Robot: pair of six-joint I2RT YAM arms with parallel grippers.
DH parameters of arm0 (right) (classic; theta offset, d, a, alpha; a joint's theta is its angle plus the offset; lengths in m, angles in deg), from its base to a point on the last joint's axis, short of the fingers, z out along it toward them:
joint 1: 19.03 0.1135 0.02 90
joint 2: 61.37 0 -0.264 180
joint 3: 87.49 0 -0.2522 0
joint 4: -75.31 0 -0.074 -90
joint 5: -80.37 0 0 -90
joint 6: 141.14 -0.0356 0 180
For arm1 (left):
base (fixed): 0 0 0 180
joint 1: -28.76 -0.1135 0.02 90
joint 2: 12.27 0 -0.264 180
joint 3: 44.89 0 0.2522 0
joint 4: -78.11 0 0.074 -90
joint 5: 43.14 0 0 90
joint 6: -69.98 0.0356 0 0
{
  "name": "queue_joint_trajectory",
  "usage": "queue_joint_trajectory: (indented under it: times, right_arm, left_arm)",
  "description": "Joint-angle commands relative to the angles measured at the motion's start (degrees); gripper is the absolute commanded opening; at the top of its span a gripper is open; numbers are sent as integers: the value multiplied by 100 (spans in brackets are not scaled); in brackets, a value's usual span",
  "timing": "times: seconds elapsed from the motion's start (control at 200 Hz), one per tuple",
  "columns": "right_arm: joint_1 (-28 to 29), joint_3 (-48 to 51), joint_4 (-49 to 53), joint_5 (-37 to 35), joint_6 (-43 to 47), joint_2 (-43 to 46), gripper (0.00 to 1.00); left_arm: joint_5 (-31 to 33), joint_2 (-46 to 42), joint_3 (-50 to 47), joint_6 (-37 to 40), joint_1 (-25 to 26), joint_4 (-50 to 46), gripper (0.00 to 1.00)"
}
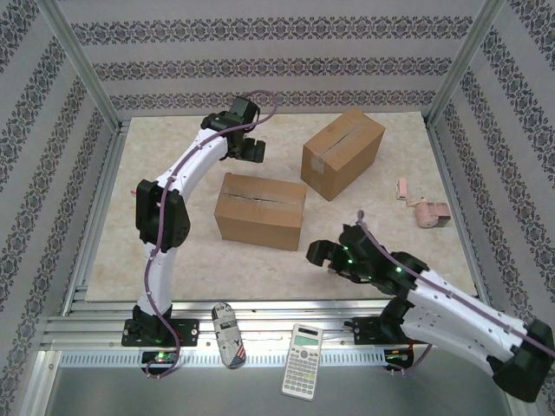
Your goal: Unpack the express box
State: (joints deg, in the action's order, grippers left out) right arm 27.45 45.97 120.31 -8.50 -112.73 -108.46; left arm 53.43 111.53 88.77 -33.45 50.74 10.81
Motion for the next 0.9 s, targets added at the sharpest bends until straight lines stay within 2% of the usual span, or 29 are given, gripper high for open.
queue_joint_trajectory:
  times: [0.0, 0.125, 0.305, 0.58, 0.894]
  right_arm:
    - [127, -471, -353, -253, 382, -844, 98]
    - [125, -898, -741, -507, 532, -1613, 97]
    - [-124, -1396, -894, -939, 917, -2247, 97]
    - [-882, -2255, -1585, -265, 1711, -3329, 96]
    - [-1003, -3711, -1656, 517, 2018, -4813, 94]
  left_arm:
    - [331, -299, -303, 99, -95, -414, 96]
    - [415, -683, -1009, 71, -97, -411, 96]
    - [512, -1616, -2418, -208, -97, -126, 95]
    - [144, -2973, -4094, -789, -34, 104, 95]
    - [-164, -3330, -4902, -1184, 307, 460, 94]
